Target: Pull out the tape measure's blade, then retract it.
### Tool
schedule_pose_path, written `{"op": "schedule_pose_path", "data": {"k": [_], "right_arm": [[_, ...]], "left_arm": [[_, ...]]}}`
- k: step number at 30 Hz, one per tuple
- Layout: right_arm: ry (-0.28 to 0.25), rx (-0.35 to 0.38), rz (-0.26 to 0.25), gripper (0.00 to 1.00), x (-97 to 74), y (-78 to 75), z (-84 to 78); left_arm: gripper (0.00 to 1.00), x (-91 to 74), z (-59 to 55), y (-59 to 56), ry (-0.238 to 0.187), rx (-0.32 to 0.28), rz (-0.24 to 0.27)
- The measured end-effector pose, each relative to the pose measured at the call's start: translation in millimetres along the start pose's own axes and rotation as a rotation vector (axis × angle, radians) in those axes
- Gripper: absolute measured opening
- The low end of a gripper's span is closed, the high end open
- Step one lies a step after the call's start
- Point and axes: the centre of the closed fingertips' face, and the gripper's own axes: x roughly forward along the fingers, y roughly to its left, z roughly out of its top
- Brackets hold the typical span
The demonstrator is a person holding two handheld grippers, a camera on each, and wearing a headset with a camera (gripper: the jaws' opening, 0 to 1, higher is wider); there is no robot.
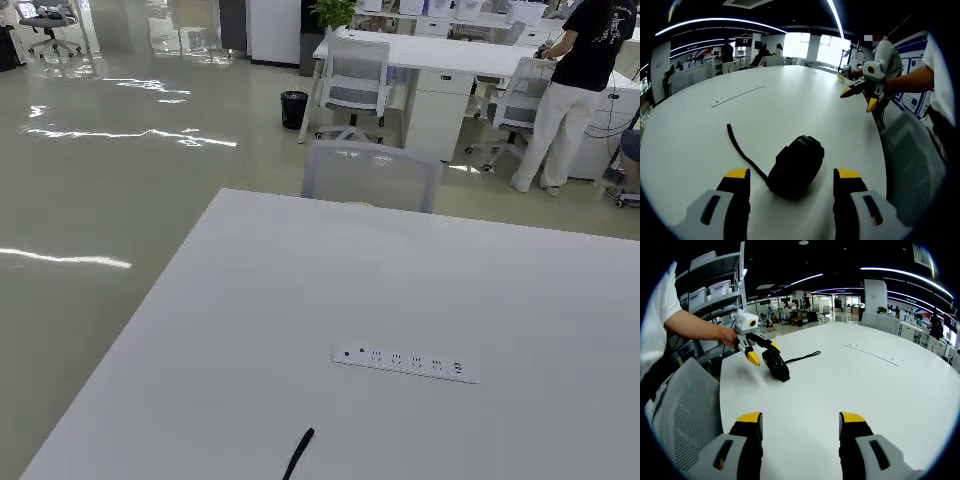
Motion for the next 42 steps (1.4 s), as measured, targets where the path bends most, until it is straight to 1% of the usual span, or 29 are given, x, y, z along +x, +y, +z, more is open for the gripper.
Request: {"op": "schedule_pose_path", "data": {"k": [3, 7, 9, 12, 15, 19, 25, 32, 34, 38, 42], "right_arm": [[0.002, 0.0, 0.001, 0.62, 0.4, -0.5, 0.2], [0.007, -0.001, 0.003, 0.62, 1.6, -2.2, -2.4], [0.007, 0.0, 0.004, 0.62, 1.7, -2.4, -2.0], [0.009, 0.001, 0.004, 0.61, 1.8, -2.9, -1.8], [0.012, 0.004, 0.006, 0.61, 2.0, -3.2, -2.7], [0.016, 0.007, 0.005, 0.6, 1.5, -3.5, -3.6], [0.02, 0.011, 0.006, 0.6, 1.8, -3.7, -5.3], [0.024, 0.015, 0.008, 0.59, 3.1, -4.7, -8.5], [0.025, 0.015, 0.009, 0.59, 3.5, -4.7, -8.8], [0.026, 0.017, 0.01, 0.58, 3.8, -3.9, -7.9], [0.028, 0.019, 0.012, 0.58, 4.5, -4.1, -9.3]], "left_arm": [[0.64, 1.6, 0.4, 1.4, 0.003, 0.007, -0.005], [0.62, 5.3, -0.7, 1.3, 0.018, 0.023, -0.02], [0.61, 6.5, -0.1, 2.2, 0.018, 0.022, -0.023], [0.61, 9.1, -1.2, 4.1, 0.027, 0.026, -0.021], [0.57, 10.3, -0.1, 1.9, 0.029, 0.028, -0.033], [0.56, 13.8, -2.7, 0.3, 0.047, 0.048, -0.045], [0.51, 16.1, -5.4, -2.4, 0.065, 0.079, -0.069], [0.46, 18.4, -11.6, -3.2, 0.084, 0.094, -0.085], [0.44, 19.5, -13.8, -3.1, 0.089, 0.088, -0.089], [0.4, 20.6, -17.1, -2.7, 0.097, 0.094, -0.092], [0.37, 20.3, -16.1, -1.3, 0.098, 0.102, -0.083]]}}
